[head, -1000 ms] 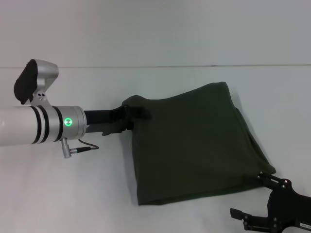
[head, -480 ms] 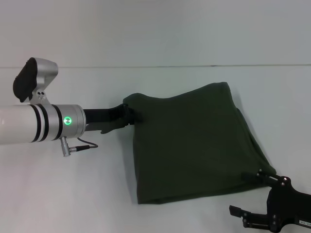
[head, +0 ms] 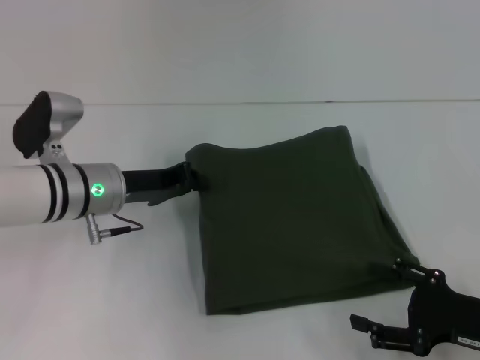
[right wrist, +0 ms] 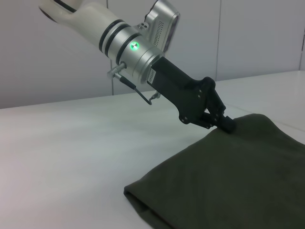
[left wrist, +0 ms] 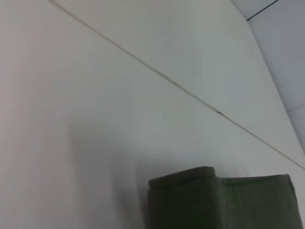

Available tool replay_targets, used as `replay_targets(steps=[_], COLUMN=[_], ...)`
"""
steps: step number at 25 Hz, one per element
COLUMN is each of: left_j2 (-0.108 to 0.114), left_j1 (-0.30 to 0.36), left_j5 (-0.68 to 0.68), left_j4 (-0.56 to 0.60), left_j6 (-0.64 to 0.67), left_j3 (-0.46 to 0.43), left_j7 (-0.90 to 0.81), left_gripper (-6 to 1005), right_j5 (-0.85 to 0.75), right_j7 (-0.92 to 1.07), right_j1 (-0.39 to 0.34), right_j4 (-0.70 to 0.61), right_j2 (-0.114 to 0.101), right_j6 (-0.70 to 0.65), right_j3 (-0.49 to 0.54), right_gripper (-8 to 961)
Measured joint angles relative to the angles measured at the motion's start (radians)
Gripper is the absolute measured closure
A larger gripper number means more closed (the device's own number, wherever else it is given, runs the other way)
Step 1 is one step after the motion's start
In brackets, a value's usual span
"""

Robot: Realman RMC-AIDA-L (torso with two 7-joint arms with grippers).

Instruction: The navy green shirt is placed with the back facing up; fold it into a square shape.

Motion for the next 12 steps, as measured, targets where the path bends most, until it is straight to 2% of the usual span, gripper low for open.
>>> replay_targets(steps=[7,12], left_j2=[0.015,0.016], left_j1=[-0.005,-0.011], left_j5=[-0.002,-0.014], left_j4=[0.002,0.007], left_j6=[-0.052,-0.098], left_j3=[-0.001,-0.003], left_j7=[0.032,0.061], left_gripper=[992,970], right_j5=[0.001,0.001], right_j7=[0.001,0.002], right_j1=[0.008,0.021], right_j4=[0.008,0.017], right_j2=[0.0,0.001], right_j6=[0.001,0.001], right_j3=[0.0,0.0], right_gripper=[38,38])
